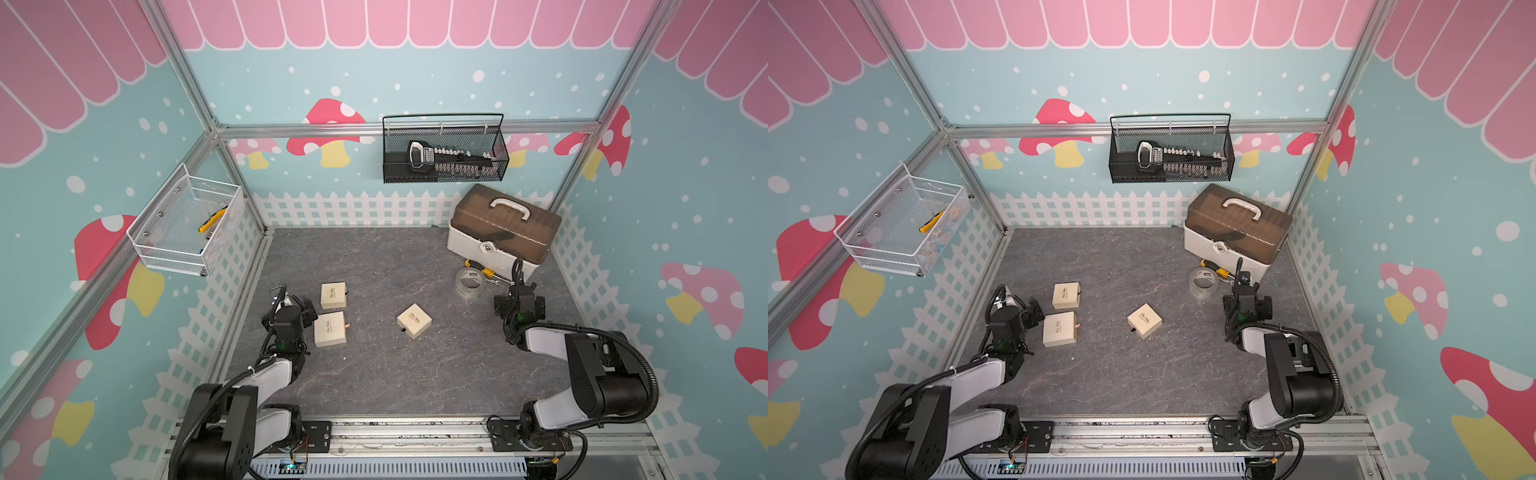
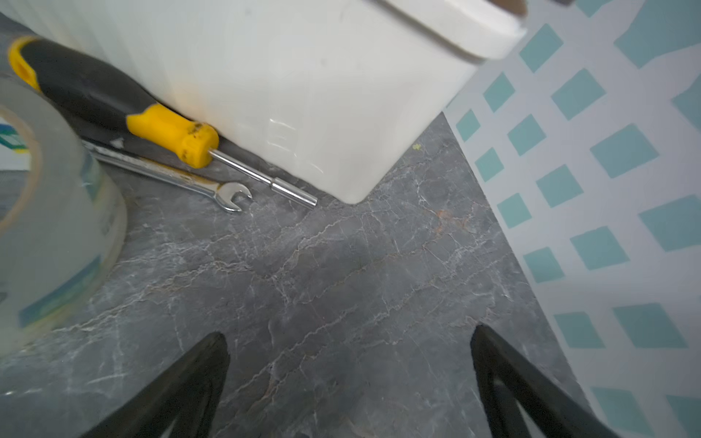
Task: Place the earrings into the drawer-style jewelry box
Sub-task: Reset both arms
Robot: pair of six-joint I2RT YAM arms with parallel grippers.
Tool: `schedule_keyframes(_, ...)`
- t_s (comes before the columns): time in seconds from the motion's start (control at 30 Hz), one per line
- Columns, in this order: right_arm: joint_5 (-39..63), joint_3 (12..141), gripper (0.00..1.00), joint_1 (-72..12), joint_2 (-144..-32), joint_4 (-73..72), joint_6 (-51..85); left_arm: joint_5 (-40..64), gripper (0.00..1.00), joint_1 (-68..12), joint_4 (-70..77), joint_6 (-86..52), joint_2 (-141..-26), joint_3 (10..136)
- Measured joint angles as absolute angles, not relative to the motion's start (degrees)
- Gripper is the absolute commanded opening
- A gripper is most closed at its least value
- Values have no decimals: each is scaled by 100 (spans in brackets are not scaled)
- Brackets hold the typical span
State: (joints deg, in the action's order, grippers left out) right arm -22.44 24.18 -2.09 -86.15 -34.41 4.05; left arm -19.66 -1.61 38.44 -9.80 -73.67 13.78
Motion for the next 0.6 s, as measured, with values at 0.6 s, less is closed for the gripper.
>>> schedule_keyframes(0.6,-1015,1981,100,-148,-8726,-5063,233,-1000,99,-130,4812,-532,-8779,2189)
